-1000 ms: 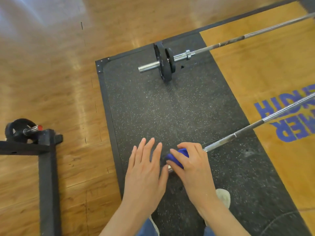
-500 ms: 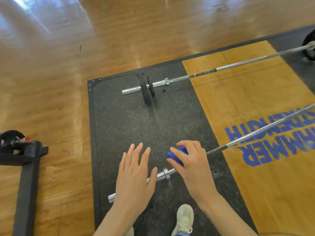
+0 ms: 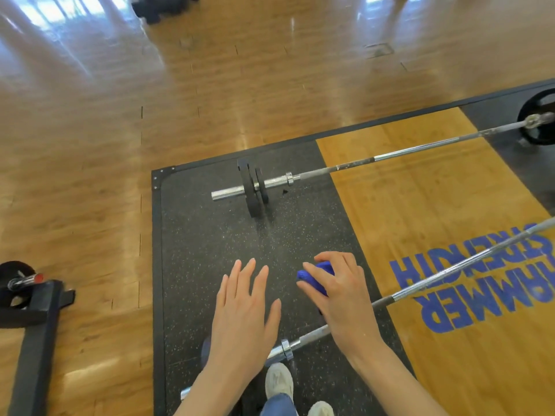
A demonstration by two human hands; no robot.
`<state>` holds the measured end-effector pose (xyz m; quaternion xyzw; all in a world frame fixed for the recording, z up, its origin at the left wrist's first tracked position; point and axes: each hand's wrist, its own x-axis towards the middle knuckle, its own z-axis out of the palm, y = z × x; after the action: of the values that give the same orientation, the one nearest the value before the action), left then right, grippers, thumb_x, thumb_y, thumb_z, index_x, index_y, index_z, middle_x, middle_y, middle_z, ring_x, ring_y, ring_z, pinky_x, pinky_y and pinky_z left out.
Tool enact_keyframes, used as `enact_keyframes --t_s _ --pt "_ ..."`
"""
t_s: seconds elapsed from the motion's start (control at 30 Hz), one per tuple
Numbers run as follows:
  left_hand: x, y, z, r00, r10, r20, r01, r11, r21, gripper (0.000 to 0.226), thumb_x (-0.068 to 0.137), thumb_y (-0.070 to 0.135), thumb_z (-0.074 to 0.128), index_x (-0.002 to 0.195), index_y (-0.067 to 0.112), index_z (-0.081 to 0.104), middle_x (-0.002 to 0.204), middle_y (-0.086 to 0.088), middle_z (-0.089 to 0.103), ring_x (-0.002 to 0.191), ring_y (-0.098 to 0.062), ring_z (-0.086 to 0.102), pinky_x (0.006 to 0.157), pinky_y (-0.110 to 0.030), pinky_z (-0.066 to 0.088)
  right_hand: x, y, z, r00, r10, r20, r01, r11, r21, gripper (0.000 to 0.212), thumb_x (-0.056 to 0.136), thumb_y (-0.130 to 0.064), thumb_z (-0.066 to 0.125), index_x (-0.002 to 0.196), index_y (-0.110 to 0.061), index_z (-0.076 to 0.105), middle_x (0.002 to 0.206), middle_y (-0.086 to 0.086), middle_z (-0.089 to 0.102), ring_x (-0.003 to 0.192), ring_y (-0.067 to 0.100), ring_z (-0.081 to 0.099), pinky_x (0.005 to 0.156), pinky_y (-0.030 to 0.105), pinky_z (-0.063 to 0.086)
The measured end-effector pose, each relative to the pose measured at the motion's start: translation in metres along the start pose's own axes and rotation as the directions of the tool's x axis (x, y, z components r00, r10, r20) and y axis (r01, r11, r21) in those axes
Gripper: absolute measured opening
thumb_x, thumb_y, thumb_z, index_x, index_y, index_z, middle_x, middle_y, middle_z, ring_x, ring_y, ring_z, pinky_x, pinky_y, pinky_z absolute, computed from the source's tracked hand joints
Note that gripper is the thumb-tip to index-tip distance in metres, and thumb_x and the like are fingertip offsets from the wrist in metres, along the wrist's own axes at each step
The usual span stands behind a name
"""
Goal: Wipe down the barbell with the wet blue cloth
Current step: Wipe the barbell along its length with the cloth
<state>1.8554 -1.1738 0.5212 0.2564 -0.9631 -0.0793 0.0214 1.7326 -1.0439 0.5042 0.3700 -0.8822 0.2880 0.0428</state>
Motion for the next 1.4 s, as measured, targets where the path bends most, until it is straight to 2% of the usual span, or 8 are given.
enact_keyframes --t_s 0.3,0.4,0.47,0.53,0.7,0.9,1.17,1.4 --pt "0.077 0.023 -0.004 0.994 -0.012 0.112 0.019 0.998 -0.058 0.061 0.08 0.033 0.081 0.133 0.01 0.064 0.139 -0.014 0.061 0.134 -0.037 0.053 0.108 -0.05 0.032 0.073 0.034 -0.007 1.0 0.012 0.019 -0.012 0.999 0.03 0.036 0.074 -0.022 0.087 0.107 -0.013 0.075 0.108 0.003 0.064 0.099 0.023 0.059 0.072 0.041 0.055" --pt "0.105 0.047 -0.016 0.979 -0.078 0.186 0.097 0.99 -0.098 0.061 0.097 0.039 0.061 0.151 0.014 0.046 0.159 -0.011 0.04 0.152 -0.031 0.028 0.119 -0.041 0.012 0.099 0.056 -0.01 0.999 -0.001 0.047 -0.002 0.998 0.059 0.037 0.074 -0.022 0.088 0.107 -0.012 0.075 0.107 0.003 0.064 0.1 0.021 0.056 0.072 0.042 0.056" --pt "0.124 0.064 -0.023 0.977 -0.126 0.173 0.15 0.98 -0.134 0.063 0.106 0.044 0.039 0.161 0.021 0.019 0.169 -0.002 0.011 0.157 -0.023 -0.002 0.119 -0.033 -0.011 0.118 0.071 -0.014 0.997 -0.033 0.069 0.027 0.996 0.084 0.037 0.073 -0.021 0.088 0.107 -0.012 0.075 0.107 0.003 0.064 0.1 0.021 0.055 0.072 0.043 0.056" --pt "0.141 0.08 -0.031 0.966 -0.167 0.195 0.192 0.975 -0.113 0.063 0.108 0.046 0.03 0.162 0.025 0.007 0.17 0.002 -0.001 0.156 -0.019 -0.013 0.116 -0.03 -0.017 0.136 0.084 -0.021 0.993 -0.068 0.093 0.057 0.992 0.115 0.036 0.075 -0.02 0.088 0.108 -0.012 0.075 0.108 0.003 0.064 0.102 0.02 0.053 0.074 0.043 0.056" --pt "0.173 0.108 -0.036 0.951 -0.243 0.192 0.269 0.955 -0.123 0.062 0.108 0.046 0.031 0.162 0.026 0.008 0.17 0.002 0.0 0.156 -0.019 -0.014 0.114 -0.029 -0.019 0.179 0.111 -0.037 0.98 -0.154 0.124 0.138 0.983 0.125 0.034 0.077 -0.02 0.086 0.108 -0.012 0.074 0.108 0.003 0.064 0.099 0.024 0.059 0.073 0.044 0.055" --pt "0.2 0.112 -0.046 0.946 -0.283 0.158 0.308 0.937 -0.163 0.062 0.107 0.044 0.036 0.161 0.023 0.016 0.17 0.0 0.006 0.157 -0.02 -0.009 0.115 -0.028 -0.017 0.215 0.124 -0.048 0.977 -0.172 0.124 0.152 0.976 0.155 0.034 0.08 -0.02 0.085 0.11 -0.011 0.074 0.109 0.004 0.063 0.101 0.024 0.057 0.075 0.046 0.055" --pt "0.241 0.096 -0.056 0.934 -0.321 0.157 0.342 0.93 -0.133 0.062 0.107 0.045 0.033 0.162 0.024 0.013 0.17 0.001 0.004 0.156 -0.018 -0.011 0.115 -0.028 -0.018 0.252 0.129 -0.041 0.978 -0.15 0.144 0.121 0.973 0.197 0.033 0.081 -0.021 0.083 0.112 -0.012 0.074 0.11 0.003 0.063 0.102 0.022 0.055 0.079 0.041 0.054" --pt "0.303 0.064 -0.05 0.941 -0.278 0.195 0.302 0.947 -0.105 0.063 0.107 0.046 0.032 0.162 0.025 0.01 0.17 0.001 0.002 0.156 -0.018 -0.011 0.115 -0.028 -0.019 0.301 0.133 -0.006 0.985 -0.082 0.153 0.052 0.979 0.195 0.035 0.081 -0.021 0.084 0.114 -0.013 0.074 0.11 0.002 0.062 0.102 0.021 0.055 0.08 0.038 0.054"
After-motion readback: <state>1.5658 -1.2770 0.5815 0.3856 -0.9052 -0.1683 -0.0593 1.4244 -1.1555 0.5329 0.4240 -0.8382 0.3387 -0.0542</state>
